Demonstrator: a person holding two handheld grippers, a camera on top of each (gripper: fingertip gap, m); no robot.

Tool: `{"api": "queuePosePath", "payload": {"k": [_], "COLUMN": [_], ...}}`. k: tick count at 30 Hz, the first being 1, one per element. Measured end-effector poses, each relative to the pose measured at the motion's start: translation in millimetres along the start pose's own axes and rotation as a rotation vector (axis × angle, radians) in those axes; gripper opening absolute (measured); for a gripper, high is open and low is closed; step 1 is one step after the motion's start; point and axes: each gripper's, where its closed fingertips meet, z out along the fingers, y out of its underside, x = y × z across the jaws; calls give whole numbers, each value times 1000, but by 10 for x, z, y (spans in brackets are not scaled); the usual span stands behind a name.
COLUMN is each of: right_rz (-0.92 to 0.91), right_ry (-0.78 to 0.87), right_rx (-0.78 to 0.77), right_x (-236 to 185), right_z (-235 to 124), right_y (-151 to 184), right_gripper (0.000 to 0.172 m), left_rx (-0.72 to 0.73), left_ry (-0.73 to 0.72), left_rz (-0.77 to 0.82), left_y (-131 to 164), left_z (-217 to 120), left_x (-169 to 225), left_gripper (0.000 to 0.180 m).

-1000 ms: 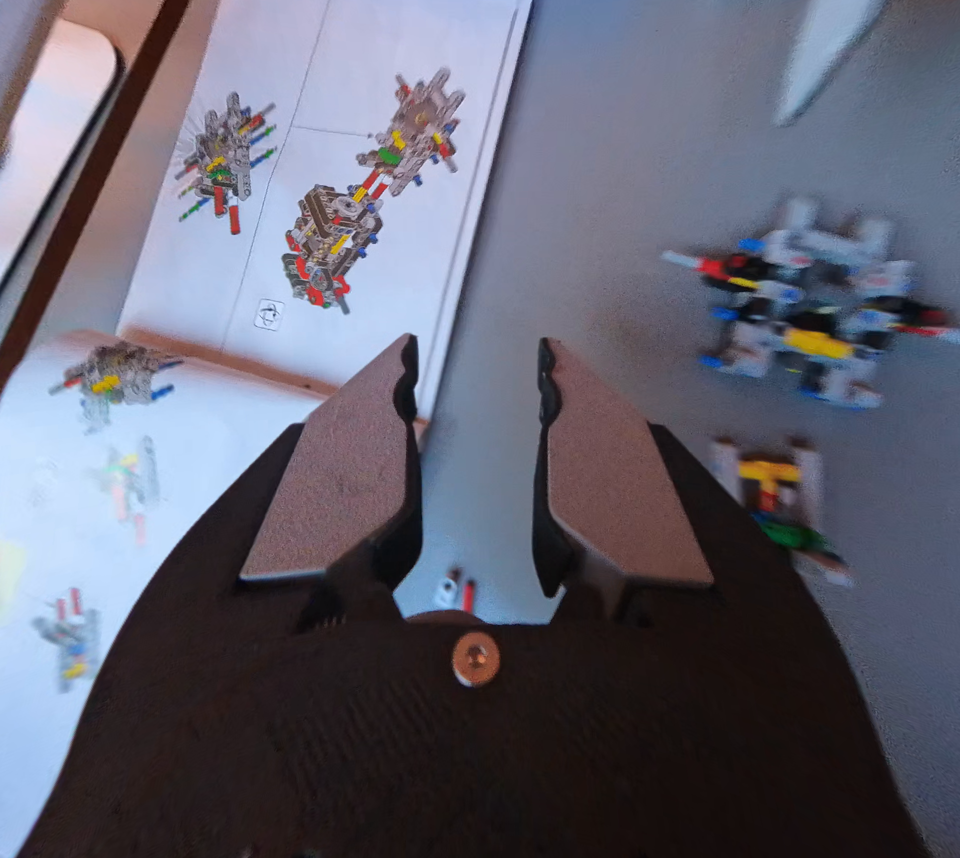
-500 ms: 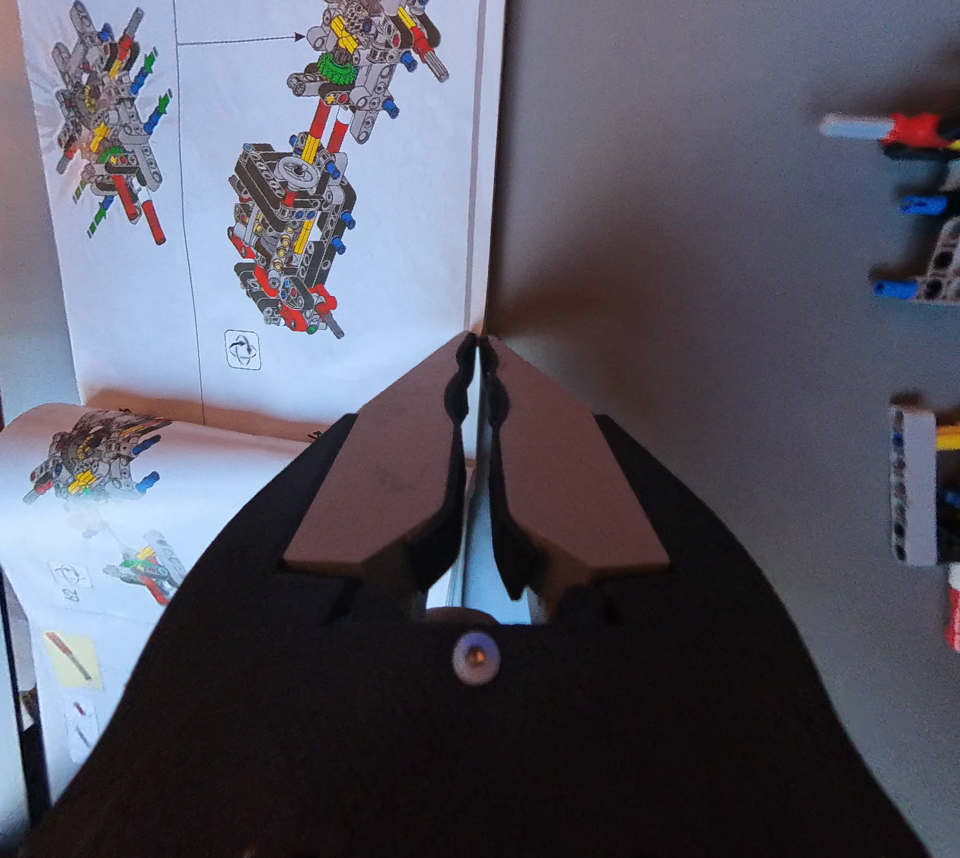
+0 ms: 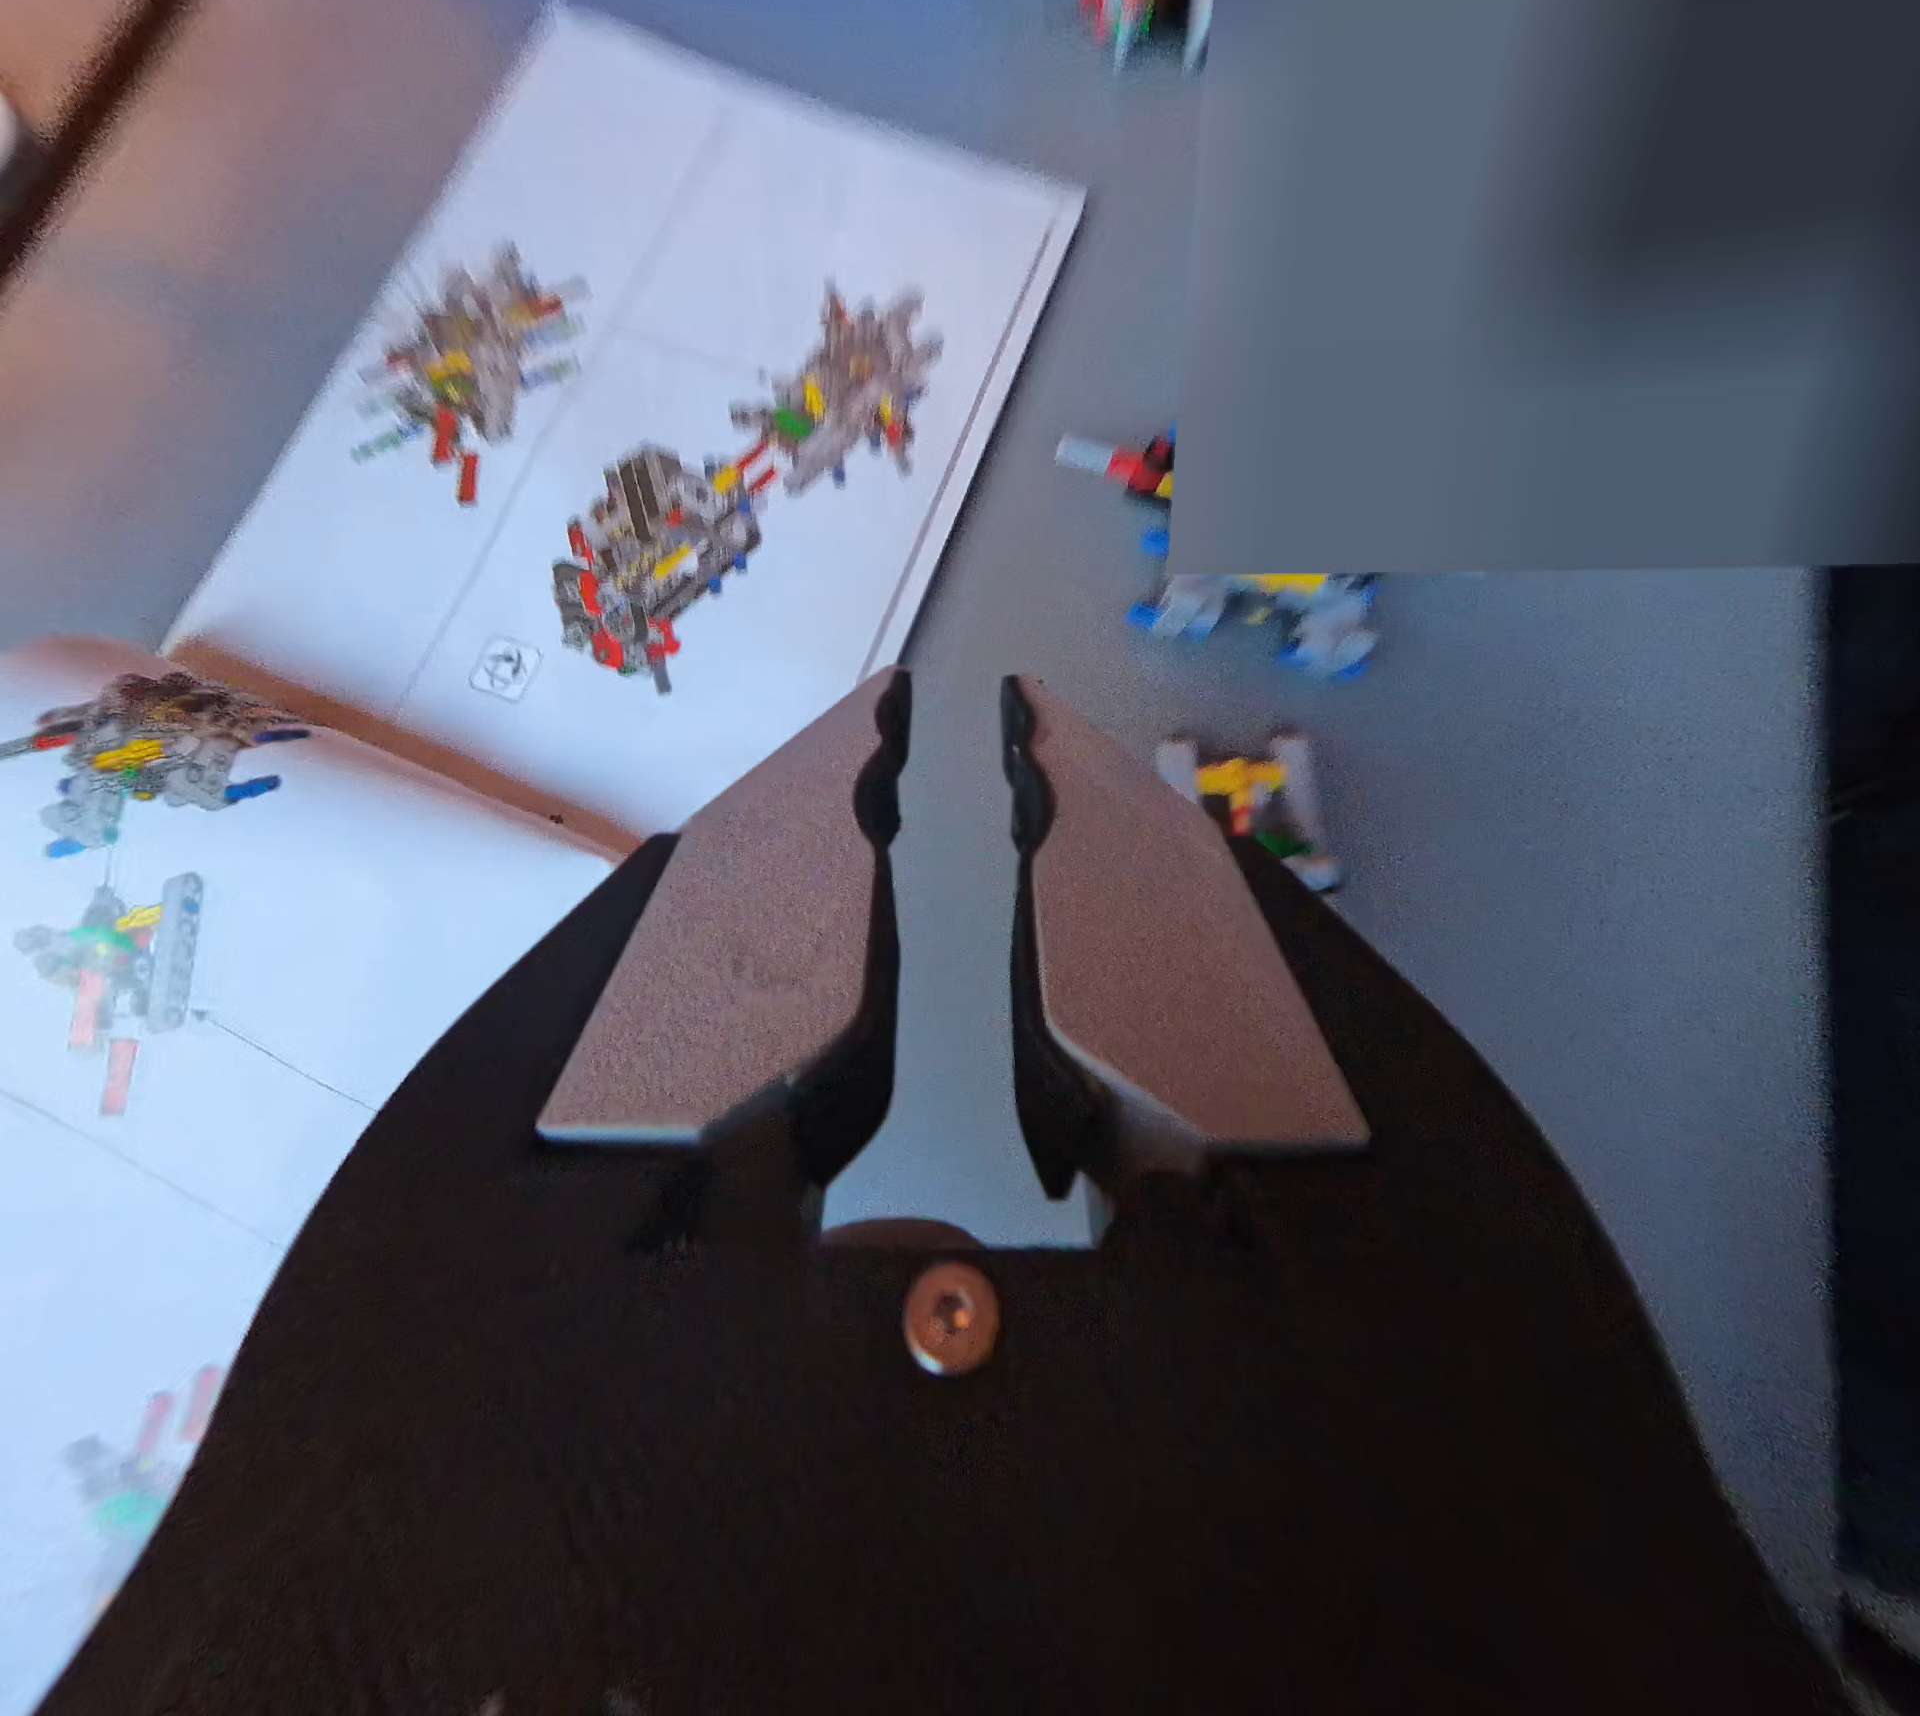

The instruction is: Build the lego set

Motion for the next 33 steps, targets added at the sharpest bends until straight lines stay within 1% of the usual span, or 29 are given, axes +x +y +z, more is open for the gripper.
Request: {"api": "queuePosePath", "payload": {"k": [2, 4, 6, 8, 10, 11, 12, 15, 16, 19, 21, 23, 26, 33], "right_rz": [-26, -44, -31, 2, 34, 44, 49, 44, 36, 24, 31, 43, 56, 27], "right_ry": [43, 69, 58, 32, 17, 14, 17, 34, 46, 54, 46, 30, 17, 35], "right_rx": [-7, -16, -32, -40, -38, -28, -10, 20, 18, -9, -27, -29, -15, -6], "right_x": [66, 113, 129, 136, 153, 160, 169, 197, 213, 229, 233, 226, 216, 195], "right_z": [6, 38, 89, 132, 149, 145, 135, 106, 103, 125, 151, 168, 160, 113], "right_y": [39, 94, 169, 236, 277, 271, 249, 200, 203, 258, 302, 318, 302, 261], "right_gripper": [44, 47, 49, 50, 50, 50, 49, 49, 49, 46, 46, 45, 44, 43], "left_rx": [166, 276, 331, 363, 357, 351, 374, 487, 508, 652, 677, 664, 627, 623], "left_ry": [-36, -80, -60, -19, 5, 24, 45, 124, 121, 110, 120, 106, 74, 38], "left_rz": [-27, -9, 19, 60, 75, 57, 26, -57, -70, -107, -135, -142, -118, -88], "left_y": [-162, -240, -262, -234, -154, -117, -116, -153, -148, -221, -216, -181, -129, -128], "left_z": [-203, -276, -245, -176, -76, -32, -10, -20, -35, -164, -190, -164, -101, -102], "left_x": [78, 136, 251, 344, 351, 348, 346, 378, 362, 317, 292, 263, 249, 245], "left_gripper": [20, 23, 27, 27, 26, 27, 28, 27, 26, 23, 23, 24, 24, 23]}}
